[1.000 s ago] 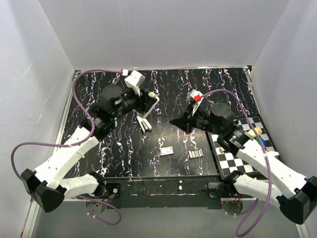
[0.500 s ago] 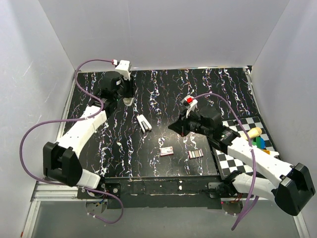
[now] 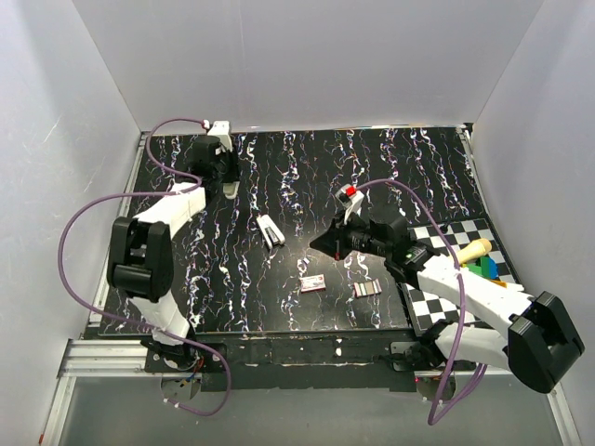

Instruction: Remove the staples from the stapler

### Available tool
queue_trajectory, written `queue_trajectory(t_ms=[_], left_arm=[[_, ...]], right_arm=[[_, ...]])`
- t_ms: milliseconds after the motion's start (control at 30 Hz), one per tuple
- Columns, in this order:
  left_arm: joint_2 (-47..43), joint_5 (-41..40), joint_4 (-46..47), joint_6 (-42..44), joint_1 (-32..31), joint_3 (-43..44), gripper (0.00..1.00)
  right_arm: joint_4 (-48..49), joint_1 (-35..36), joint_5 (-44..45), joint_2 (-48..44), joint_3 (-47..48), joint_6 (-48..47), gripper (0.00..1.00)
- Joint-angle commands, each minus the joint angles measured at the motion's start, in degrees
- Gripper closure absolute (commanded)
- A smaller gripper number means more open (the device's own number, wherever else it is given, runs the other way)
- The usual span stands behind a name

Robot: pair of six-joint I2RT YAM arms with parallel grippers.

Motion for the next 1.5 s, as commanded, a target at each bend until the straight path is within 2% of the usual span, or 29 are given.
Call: queue_trajectory(t_ms=[0,167,467,833,1033,1200,1467], left_arm=[[3.94,-1.35,2.27,0.04,1.3,4.06,1.0],[10.36,-1.97,-1.15,1.0,2.45,8.81,1.0],[15.99,-0.12,-3.88,2.15,4.56,13.29,0.99],[21.88,-0.12,-10.91,2.85,4.91,20.24,0.74],[25.22,2.6,-16.18,3.99,4.91,24.63,0.71],[26.72,2.08,-19.78,4.96,4.91,26.92,0.64],[26.81,1.81,-22.87,6.28,4.91,28.15,0.59]], right_arm=[[5.44,0.19,-2.2,1.6,-0.45,1.45,0.99],[5.97,0.28,-2.38,3.18,-0.36,1.45,0.99],[6.93,0.36,-3.78,6.52,0.78,1.71,0.99],[6.67,0.36,-4.4,7.93,1.66,1.8,0.99],[5.97,0.28,-4.22,7.41,1.83,1.63,0.99],[5.35,0.36,-4.49,7.06,2.01,1.54,0.99],[4.56,0.28,-4.4,6.35,1.66,1.63,0.99]])
